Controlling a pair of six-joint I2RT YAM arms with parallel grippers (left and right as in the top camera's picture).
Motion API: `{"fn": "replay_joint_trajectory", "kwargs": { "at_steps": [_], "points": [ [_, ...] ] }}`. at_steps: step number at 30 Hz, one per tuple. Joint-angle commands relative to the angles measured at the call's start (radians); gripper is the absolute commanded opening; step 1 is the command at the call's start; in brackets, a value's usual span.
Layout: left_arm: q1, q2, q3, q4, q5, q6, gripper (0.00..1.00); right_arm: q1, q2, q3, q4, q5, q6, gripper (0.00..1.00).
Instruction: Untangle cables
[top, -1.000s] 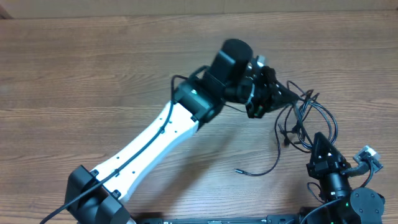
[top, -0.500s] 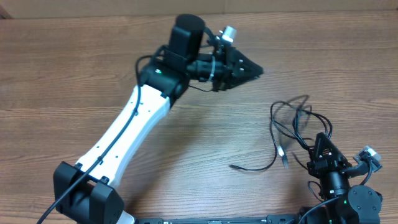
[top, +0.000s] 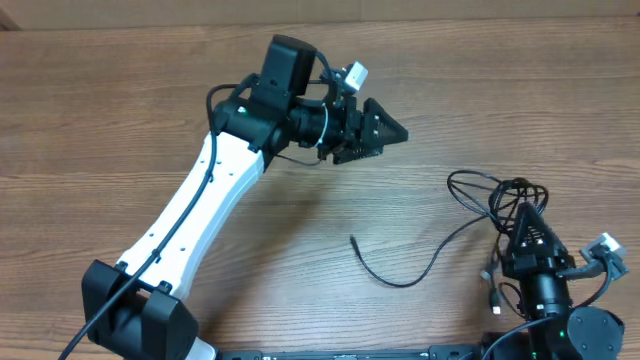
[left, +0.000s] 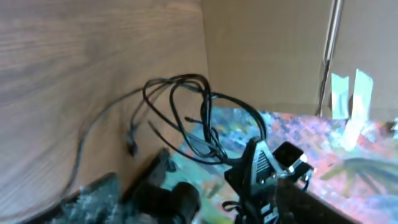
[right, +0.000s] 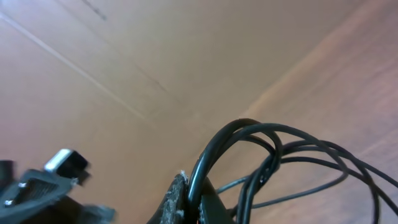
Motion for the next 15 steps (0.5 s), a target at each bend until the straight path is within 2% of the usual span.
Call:
{"fn": "replay_joint_trajectory", "kwargs": {
  "at_steps": [1, 4, 8, 15],
  "points": [
    [-0.066, -0.026, 0.006, -0.004, -0.008, -0.134, 0.93, -0.003, -0.003, -0.004, 0.077, -0.008, 0.040, 0.04],
    [-0.130, -0.026, 0.006, 0.000, -0.044, -0.243, 1.00, -0.003, -0.003, -0.004, 0.142, -0.009, 0.043, 0.04],
    [-0.206, -0.026, 0.006, 0.011, -0.158, -0.410, 1.00, -0.003, -0.003, -0.004, 0.185, -0.043, 0.078, 0.04],
    [-0.328, -0.026, 0.006, 0.142, -0.288, -0.566, 1.00, -0.003, -0.003, -0.004, 0.230, -0.183, 0.101, 0.04]
  ]
}}
